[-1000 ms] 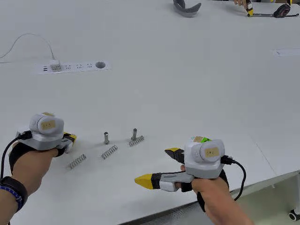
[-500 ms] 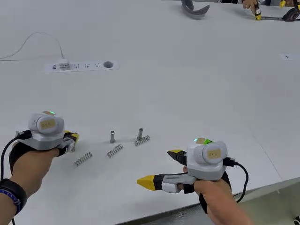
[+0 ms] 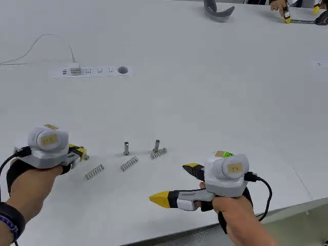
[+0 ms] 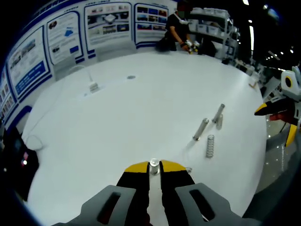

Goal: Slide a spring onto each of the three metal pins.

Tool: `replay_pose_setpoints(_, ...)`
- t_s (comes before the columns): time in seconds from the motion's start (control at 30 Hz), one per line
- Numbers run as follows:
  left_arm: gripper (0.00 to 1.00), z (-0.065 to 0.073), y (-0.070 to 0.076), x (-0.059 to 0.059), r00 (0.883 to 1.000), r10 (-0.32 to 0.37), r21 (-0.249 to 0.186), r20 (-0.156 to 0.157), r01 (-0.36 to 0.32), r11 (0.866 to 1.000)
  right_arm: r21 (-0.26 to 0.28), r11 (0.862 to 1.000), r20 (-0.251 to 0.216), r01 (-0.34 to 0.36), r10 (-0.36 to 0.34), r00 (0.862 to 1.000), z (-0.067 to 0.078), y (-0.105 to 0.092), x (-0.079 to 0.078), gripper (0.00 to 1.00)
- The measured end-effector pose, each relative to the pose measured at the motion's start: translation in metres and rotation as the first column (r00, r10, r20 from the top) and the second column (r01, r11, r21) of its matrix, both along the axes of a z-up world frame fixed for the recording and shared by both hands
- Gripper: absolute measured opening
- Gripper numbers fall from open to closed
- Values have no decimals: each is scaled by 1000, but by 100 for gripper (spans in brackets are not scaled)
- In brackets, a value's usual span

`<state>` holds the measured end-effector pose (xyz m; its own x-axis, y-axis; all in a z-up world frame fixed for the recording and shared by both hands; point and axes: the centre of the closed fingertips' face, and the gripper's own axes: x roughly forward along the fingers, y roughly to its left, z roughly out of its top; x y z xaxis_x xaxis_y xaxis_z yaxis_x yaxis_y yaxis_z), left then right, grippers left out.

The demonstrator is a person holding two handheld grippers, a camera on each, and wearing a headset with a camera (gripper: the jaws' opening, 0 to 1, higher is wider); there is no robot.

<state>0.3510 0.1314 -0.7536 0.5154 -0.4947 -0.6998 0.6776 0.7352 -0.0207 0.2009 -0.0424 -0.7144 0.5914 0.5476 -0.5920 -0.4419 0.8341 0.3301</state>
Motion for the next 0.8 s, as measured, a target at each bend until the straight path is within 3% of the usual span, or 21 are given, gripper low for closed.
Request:
replay_pose_setpoints(0.27, 7, -1, -2, -3, 1000, -14, 1, 18, 14, 1000, 1, 1000, -4, 3, -3, 1000, -1, -2, -2, 86)
replay_pose_setpoints(0.8, 7, 2, -23, -4, 999, -41, -12, 30, 41, 999, -2, 1000, -8, 3, -3, 1000, -2, -3, -5, 86)
